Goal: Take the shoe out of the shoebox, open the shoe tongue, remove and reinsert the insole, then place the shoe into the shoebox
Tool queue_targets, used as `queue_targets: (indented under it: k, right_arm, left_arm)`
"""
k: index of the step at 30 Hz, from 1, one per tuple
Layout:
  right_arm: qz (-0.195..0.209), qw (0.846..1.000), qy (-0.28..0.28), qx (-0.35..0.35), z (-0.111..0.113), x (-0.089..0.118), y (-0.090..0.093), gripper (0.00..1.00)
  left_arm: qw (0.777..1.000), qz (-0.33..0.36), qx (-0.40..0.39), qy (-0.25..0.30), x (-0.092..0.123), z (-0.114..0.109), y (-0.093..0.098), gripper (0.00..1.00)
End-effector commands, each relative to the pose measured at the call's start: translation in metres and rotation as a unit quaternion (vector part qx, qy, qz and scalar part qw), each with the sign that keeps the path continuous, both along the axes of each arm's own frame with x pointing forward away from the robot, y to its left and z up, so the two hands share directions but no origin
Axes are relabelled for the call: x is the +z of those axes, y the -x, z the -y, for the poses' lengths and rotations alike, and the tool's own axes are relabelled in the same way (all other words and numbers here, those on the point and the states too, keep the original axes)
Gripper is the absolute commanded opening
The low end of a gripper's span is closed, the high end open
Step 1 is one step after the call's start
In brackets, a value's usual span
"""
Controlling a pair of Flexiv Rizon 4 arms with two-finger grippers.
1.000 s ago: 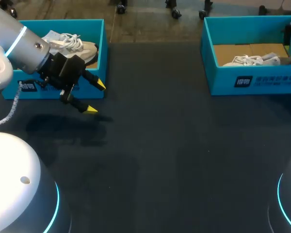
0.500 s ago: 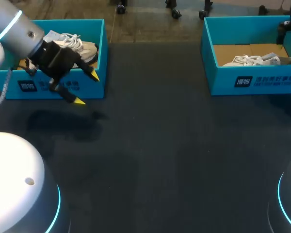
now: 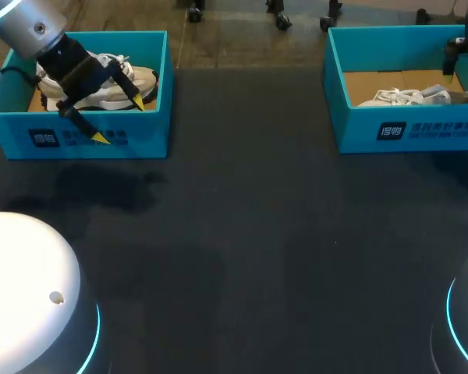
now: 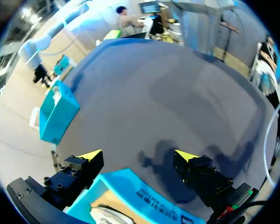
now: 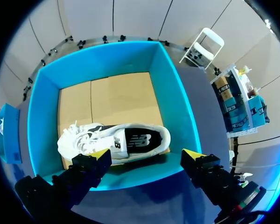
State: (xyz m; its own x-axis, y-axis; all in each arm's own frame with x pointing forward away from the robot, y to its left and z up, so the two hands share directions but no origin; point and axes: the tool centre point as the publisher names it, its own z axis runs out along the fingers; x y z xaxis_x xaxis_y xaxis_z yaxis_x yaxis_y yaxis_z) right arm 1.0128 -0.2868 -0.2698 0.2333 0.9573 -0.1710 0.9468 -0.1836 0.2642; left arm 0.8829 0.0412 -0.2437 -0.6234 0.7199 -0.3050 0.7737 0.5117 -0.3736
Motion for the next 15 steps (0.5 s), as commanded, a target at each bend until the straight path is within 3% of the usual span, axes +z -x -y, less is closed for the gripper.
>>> queue_targets:
  k: [1, 7, 15]
  right_arm:
    - [-0.003, 1.0, 0.001, 0.004, -0.002, 0.004, 0.003, 1.0]
    - [-0.003, 1.0, -0.008, 0.025, -0.011, 0.015, 0.009, 1.0]
    - [-0.019, 0.996, -0.041, 0.083, -0.024, 0.033, 0.016, 1.0]
  left_arm:
    - [0.997, -0.028, -0.064, -0.034, 0.006, -0.009, -0.013, 1.0]
    - [0.99, -0.061, -0.105, -0.076, 0.015, -0.023, -0.024, 1.0]
    - [0.99, -0.061, -0.105, -0.076, 0.015, -0.023, -0.024, 1.0]
